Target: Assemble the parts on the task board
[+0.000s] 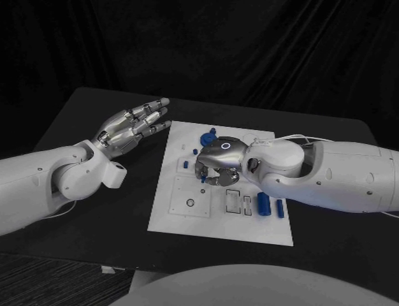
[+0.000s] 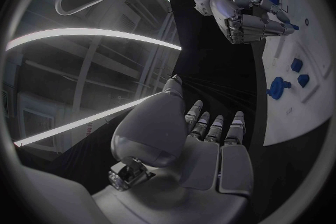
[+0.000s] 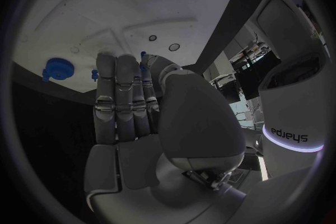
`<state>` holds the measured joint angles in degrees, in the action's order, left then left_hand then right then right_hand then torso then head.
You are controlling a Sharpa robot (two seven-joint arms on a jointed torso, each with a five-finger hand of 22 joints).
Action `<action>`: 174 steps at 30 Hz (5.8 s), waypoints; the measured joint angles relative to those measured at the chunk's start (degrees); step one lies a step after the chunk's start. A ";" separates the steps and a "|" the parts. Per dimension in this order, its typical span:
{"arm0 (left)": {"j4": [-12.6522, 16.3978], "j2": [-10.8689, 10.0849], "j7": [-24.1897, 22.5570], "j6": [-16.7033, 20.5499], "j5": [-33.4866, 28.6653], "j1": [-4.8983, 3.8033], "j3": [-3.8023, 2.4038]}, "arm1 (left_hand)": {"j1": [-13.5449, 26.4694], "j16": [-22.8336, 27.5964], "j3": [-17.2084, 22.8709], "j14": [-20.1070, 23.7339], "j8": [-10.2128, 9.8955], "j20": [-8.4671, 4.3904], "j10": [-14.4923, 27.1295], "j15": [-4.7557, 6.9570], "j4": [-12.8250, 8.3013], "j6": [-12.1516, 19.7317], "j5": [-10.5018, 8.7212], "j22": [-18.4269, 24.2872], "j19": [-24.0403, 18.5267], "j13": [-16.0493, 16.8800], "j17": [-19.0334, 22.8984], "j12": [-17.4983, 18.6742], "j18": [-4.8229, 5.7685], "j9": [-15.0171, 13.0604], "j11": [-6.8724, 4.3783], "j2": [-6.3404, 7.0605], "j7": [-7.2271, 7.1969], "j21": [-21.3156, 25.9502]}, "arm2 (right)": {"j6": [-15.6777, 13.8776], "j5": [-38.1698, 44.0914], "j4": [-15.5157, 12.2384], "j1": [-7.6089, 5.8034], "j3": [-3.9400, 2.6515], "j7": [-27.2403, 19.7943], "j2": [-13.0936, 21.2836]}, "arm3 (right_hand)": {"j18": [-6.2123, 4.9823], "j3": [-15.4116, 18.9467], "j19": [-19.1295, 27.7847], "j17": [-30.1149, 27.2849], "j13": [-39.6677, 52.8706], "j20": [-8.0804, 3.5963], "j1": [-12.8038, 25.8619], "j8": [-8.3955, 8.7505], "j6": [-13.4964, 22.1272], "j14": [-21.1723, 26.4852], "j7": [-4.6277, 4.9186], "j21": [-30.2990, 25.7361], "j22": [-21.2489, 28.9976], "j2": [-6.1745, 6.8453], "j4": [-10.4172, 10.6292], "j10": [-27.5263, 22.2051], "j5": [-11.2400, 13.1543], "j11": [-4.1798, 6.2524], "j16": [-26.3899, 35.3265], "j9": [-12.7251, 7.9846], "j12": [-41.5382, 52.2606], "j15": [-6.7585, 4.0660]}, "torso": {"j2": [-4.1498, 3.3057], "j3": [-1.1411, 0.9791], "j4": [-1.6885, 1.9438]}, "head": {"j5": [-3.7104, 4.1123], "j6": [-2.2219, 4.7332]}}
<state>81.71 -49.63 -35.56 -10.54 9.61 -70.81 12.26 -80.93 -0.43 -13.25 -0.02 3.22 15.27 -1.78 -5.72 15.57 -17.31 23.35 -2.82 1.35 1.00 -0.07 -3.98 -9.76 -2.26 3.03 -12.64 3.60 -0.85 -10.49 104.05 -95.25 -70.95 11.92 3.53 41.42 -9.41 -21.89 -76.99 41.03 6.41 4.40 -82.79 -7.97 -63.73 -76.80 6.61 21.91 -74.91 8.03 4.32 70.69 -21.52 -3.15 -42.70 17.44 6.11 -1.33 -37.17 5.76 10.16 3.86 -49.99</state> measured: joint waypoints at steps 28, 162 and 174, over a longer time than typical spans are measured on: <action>-0.50 0.15 -0.07 -0.44 -0.01 1.14 -0.01 | -0.19 0.00 0.00 0.00 -0.01 0.00 0.01 0.00 -0.01 0.20 0.00 -0.18 0.00 -0.01 -0.02 0.00 0.00 0.00 -0.02 -0.19 0.20 0.00 | 0.18 1.11 0.29 1.24 0.00 -0.22 0.18 | 0.00 0.01 0.01 0.12 -0.04 0.00 -0.06 0.35 0.21 -0.19 0.20 0.00 -0.04 0.07 0.00 0.00 0.05 0.00 -0.37 -0.01 0.01 0.20 | 0.01 0.06 -0.17 | -1.55 0.00; -2.60 1.03 1.40 -2.05 -0.03 2.40 0.00 | -0.40 0.00 0.32 -0.06 0.65 0.00 0.23 -0.78 0.30 -1.34 0.50 -0.51 0.01 -0.01 -0.04 0.00 0.00 -0.18 0.16 -0.90 1.11 -0.01 | -1.81 -6.57 3.86 0.62 0.03 -0.10 12.61 | 0.96 17.91 -3.38 9.14 -1.58 0.71 2.55 2.08 15.66 -0.44 -6.30 5.82 -0.02 0.81 11.79 -21.06 8.28 -2.34 -13.39 -10.47 4.51 0.58 | -0.05 -0.07 -0.23 | -1.18 0.00; -2.52 0.99 1.48 -2.12 -0.03 2.53 -0.02 | -0.40 0.00 0.32 -0.06 0.87 0.23 0.23 -0.77 0.30 -1.34 0.67 -0.55 0.23 -0.01 -0.05 0.00 0.00 -0.17 0.16 -0.89 1.12 0.00 | -1.61 -6.69 5.80 2.08 0.03 -1.54 10.85 | 0.97 14.59 -3.48 8.84 -1.06 0.61 -1.89 0.88 10.85 -0.86 -4.38 7.53 -0.02 -1.18 7.65 -13.74 -3.02 -1.73 -13.75 -8.36 5.37 0.45 | -0.01 -0.05 -0.25 | -1.50 0.00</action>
<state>79.19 -48.64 -34.08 -12.66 9.58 -68.28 12.24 -81.33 -0.43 -12.94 -0.08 4.09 15.49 -1.55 -6.49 15.88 -18.65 24.02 -3.38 1.57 0.99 -0.12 -3.97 -9.76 -2.43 3.18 -13.54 4.71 -0.85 -12.10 97.36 -89.45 -68.88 11.95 1.99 52.27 -8.44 -7.31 -80.47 49.87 5.35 5.02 -84.69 -7.09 -52.87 -77.66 2.23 29.44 -74.92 6.86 11.97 56.96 -24.54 -4.88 -56.45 9.09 11.48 -0.88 -37.18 5.71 9.92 2.36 -49.99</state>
